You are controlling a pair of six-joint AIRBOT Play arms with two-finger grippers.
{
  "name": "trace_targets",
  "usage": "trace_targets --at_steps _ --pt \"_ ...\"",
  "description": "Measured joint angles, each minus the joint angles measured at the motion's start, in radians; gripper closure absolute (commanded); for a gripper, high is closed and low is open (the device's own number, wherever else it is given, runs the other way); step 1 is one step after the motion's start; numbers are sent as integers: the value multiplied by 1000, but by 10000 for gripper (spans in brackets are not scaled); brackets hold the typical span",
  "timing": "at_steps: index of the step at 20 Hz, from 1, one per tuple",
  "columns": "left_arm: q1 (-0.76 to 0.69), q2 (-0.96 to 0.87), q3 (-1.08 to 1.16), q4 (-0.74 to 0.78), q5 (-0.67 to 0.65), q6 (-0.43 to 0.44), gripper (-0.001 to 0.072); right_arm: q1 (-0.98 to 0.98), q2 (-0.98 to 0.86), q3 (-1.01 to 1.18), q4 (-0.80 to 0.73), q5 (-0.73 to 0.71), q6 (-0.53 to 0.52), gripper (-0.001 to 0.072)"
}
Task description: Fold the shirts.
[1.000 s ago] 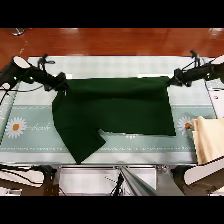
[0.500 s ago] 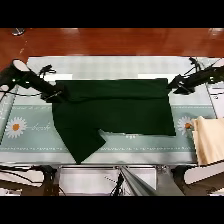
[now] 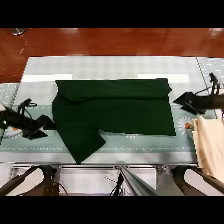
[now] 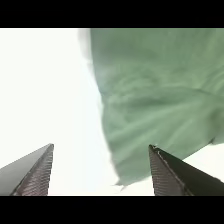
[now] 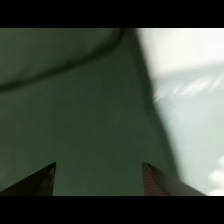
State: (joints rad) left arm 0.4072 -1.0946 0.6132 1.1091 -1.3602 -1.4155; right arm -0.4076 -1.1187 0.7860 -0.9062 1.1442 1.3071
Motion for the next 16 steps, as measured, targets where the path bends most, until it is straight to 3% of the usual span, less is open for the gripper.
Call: trace_targets --at_steps 4,9,10,11,12,16 --pt "13 96 -189 -170 113 54 1 47 129 -159 85 -45 -13 92" --pt "-78 122 -290 -307 211 111 11 48 171 -194 109 -58 -5 92" --pt "-104 124 -298 -321 229 115 124 19 174 -179 81 -54 6 92" --pt "-127 125 -304 -325 252 119 429 -23 176 -160 44 -42 23 92" --pt "-150 124 -310 -319 290 123 665 -67 177 -145 3 -24 38 92" --pt "-200 127 -316 -348 336 153 678 -194 180 -172 -172 82 106 92"
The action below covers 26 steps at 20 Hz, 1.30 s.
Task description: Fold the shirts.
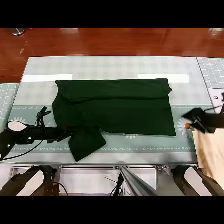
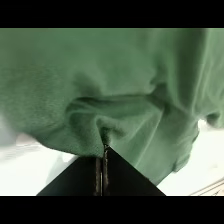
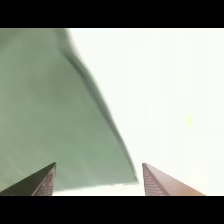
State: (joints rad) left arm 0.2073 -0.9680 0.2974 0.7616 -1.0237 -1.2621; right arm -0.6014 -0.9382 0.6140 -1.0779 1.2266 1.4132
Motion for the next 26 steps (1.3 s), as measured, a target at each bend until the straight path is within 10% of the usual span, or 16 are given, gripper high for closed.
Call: trace_targets --at_steps 15,18,20,26 --pt "-18 1 11 -71 6 32 678 147 -214 -82 106 -19 -47 114" --pt "-18 1 11 -73 6 34 678 149 -257 -56 166 -63 -71 359" --pt "-18 1 12 -74 4 46 678 150 -272 -47 209 -64 -99 687" --pt "17 1 125 -74 -59 83 679 150 -287 55 248 -28 -195 687"
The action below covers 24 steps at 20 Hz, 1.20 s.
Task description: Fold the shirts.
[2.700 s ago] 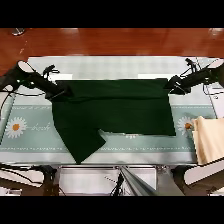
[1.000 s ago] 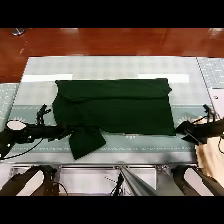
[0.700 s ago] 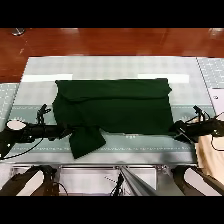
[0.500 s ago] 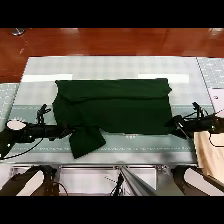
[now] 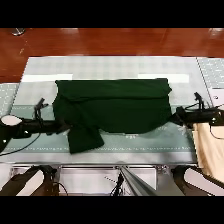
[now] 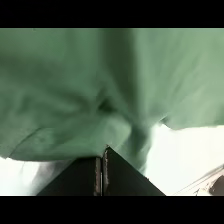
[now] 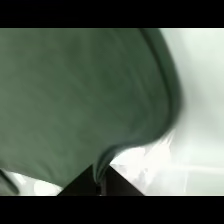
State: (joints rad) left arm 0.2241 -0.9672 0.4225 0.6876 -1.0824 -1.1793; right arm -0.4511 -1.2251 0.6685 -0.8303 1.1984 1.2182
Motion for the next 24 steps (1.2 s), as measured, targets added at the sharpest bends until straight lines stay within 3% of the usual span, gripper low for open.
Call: trace_targets --at_steps 6,17,18,19,20,24 --pt "8 -92 249 0 48 -18 679 46 -31 230 37 -32 14 687" --pt "-44 -624 826 0 81 -139 678 180 -396 631 87 -204 151 686" --pt "-45 -659 858 0 81 -146 588 183 -431 657 95 -206 153 545" --pt "-46 -686 880 0 79 -146 216 184 -459 678 109 -214 155 200" --pt "-48 -711 898 0 77 -147 11 186 -487 696 124 -222 154 93" --pt "14 -756 987 70 -82 -141 6 152 -532 751 121 -212 105 93"
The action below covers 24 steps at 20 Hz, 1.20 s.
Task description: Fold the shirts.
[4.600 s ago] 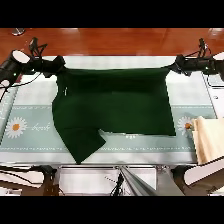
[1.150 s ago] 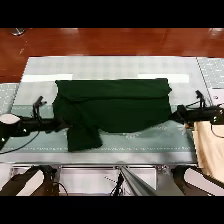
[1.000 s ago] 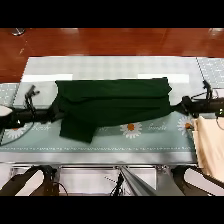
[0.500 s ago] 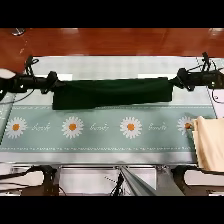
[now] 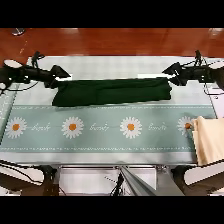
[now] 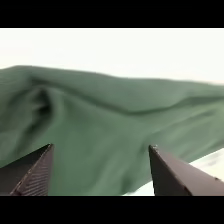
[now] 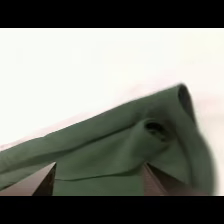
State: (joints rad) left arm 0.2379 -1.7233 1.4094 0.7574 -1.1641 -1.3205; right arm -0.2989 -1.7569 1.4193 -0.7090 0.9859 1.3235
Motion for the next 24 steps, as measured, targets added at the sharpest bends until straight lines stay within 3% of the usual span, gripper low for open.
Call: trace_targets --at_steps 3,6,10,13,17,18,19,20,21,22,23,24 --pt "132 29 44 175 -208 -55 6 -76 0 32 -80 53 -8 93" --pt "247 130 -26 267 -267 -87 6 -140 -18 45 -130 93 21 93" --pt "295 362 -290 288 -134 -84 6 -146 -81 51 -132 160 31 93" --pt "285 549 -510 198 -43 -34 5 -112 -124 53 -76 195 5 93" --pt "216 728 -682 62 -16 31 6 -37 -149 54 -29 213 -19 98" --pt "189 752 -702 37 -13 39 6 -19 -152 54 -27 214 -19 185" --pt "158 769 -717 18 -10 45 6 -3 -154 54 -33 215 -20 412" --pt "124 780 -727 -5 -9 50 8 12 -157 53 -48 214 -19 688" --pt "92 787 -735 -16 0 56 26 20 -158 52 -51 223 -14 687" --pt "60 792 -740 -27 6 63 253 26 -153 53 -41 232 -10 687" --pt "31 796 -743 -36 14 73 641 29 -145 53 -39 244 -10 687" --pt "5 799 -747 -40 16 80 678 28 -127 53 -44 264 -6 688"
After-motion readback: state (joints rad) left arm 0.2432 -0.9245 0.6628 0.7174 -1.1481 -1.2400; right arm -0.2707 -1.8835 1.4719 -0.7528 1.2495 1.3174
